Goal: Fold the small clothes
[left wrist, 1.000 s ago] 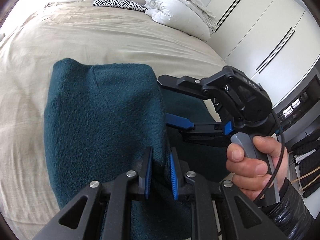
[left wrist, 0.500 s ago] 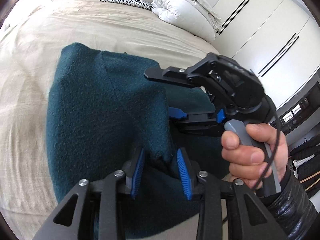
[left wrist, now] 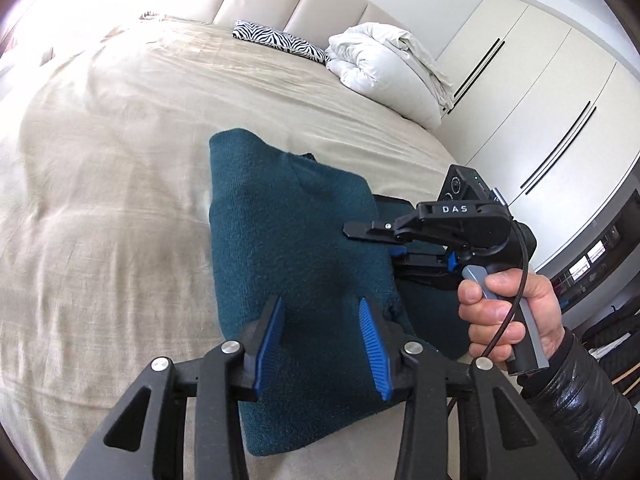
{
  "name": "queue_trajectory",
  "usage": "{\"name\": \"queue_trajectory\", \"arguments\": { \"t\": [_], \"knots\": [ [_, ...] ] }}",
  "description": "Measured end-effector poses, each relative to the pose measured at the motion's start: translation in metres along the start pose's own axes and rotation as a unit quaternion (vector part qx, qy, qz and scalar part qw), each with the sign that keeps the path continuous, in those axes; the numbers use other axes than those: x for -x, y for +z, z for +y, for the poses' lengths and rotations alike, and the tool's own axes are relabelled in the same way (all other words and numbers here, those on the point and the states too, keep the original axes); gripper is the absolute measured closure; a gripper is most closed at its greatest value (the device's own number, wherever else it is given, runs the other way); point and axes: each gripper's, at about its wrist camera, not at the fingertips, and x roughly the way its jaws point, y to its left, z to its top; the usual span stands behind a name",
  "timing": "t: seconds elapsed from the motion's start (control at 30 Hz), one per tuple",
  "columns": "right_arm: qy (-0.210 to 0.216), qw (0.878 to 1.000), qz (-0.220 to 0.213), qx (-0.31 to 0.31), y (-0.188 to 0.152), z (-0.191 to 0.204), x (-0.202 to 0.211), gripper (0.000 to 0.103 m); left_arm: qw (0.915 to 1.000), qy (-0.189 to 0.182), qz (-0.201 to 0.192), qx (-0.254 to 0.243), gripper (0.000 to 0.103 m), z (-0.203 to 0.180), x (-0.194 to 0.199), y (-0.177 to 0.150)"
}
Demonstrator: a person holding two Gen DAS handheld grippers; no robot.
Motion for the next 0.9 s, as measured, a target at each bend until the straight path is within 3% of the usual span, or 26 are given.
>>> {"name": "queue_trajectory", "arguments": {
  "t": [0.3, 0.67, 0.77, 0.9],
  "knots": [
    [-0.041, 0.999, -0.011, 0.033, -0.004, 0.011, 0.036, 0.092, 1.0, 0.006, -0.004, 0.004, 0.061, 0.013, 0.0, 0.01],
    [-0.075, 0.996, -0.047, 0.022, 0.006, -0.012, 0.108, 0.093, 0.9991, 0.005, -0.013, -0.04, 0.06, -0.034, -0.037, 0.029],
    [-0.082, 0.995, -0.059, 0.011, 0.006, -0.024, 0.126, 0.093, 0.9985, -0.026, -0.02, -0.043, 0.061, -0.048, -0.054, 0.042],
    [-0.079, 0.995, -0.067, 0.003, 0.002, -0.038, 0.146, 0.093, 0.9972, -0.053, 0.025, -0.047, 0.066, -0.062, -0.096, 0.046]
  ]
}}
